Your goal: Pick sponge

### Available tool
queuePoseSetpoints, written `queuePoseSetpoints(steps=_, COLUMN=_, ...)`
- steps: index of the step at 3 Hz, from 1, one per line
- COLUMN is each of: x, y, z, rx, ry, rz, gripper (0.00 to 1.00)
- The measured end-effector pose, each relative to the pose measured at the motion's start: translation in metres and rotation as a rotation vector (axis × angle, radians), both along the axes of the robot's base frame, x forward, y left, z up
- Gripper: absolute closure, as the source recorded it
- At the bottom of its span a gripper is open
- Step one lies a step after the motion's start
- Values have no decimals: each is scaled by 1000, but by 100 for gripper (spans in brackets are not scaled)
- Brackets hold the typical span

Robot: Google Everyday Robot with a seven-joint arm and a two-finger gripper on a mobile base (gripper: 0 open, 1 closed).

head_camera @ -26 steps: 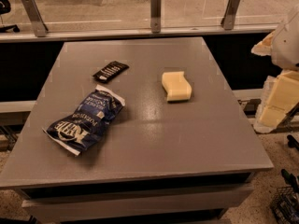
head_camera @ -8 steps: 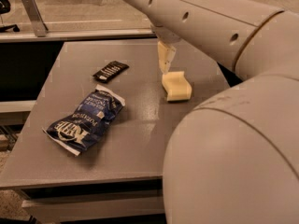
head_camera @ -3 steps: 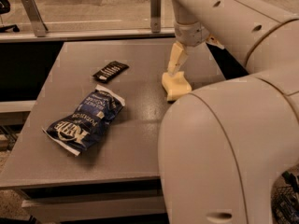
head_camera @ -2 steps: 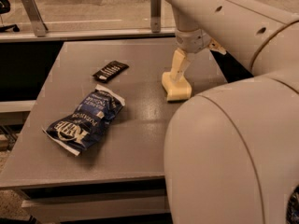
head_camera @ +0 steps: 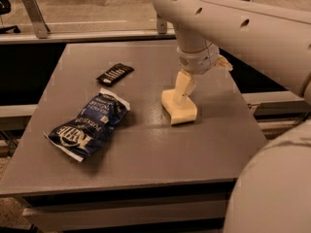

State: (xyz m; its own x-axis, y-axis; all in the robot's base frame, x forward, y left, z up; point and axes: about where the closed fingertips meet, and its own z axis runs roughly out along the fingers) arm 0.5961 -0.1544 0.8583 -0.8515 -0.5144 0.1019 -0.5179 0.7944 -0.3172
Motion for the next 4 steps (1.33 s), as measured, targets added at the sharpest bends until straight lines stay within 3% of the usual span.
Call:
queuePoseSetpoints(steps=2, x=5, y=5, z=-3, rx=9, ry=-7, rz=22, gripper=0)
queuePoseSetpoints(steps=4, x=-7, y=22, z=24, rx=31, ry=-56, rz=72, gripper=0)
